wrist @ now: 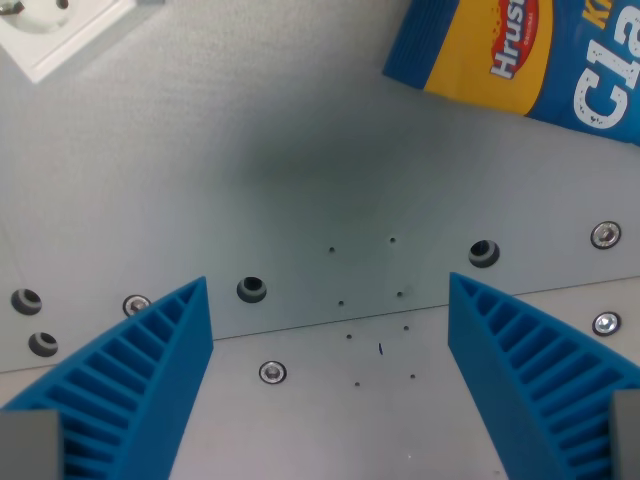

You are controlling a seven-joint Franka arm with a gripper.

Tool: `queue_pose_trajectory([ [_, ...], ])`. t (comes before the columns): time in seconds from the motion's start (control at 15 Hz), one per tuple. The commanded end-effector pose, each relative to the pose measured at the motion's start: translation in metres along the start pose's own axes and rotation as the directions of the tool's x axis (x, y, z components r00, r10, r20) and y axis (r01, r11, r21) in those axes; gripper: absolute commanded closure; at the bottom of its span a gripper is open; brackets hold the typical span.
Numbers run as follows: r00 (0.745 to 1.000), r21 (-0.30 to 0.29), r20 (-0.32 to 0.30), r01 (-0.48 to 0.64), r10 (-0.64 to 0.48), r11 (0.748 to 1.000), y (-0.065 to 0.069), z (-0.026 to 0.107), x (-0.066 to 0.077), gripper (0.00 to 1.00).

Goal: Rotate around gripper positive x

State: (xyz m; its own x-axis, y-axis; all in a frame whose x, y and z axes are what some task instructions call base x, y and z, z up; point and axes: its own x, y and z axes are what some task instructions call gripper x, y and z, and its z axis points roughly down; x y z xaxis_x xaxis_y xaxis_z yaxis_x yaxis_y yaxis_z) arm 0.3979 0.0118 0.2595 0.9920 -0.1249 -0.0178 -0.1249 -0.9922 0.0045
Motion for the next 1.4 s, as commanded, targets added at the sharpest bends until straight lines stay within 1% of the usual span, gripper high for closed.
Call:
queue_pose_trajectory([
  [0.07,1.000,0.014,-0.005,0.000,0.000,1.000,0.0000,-0.0019,0.0002,0.00],
  [0.73,1.000,0.147,-0.005,0.001,0.000,0.989,0.0000,-0.0019,0.0002,0.00],
  [1.4,1.000,0.277,-0.005,0.001,0.000,0.961,0.0000,-0.0019,0.0002,0.00],
])
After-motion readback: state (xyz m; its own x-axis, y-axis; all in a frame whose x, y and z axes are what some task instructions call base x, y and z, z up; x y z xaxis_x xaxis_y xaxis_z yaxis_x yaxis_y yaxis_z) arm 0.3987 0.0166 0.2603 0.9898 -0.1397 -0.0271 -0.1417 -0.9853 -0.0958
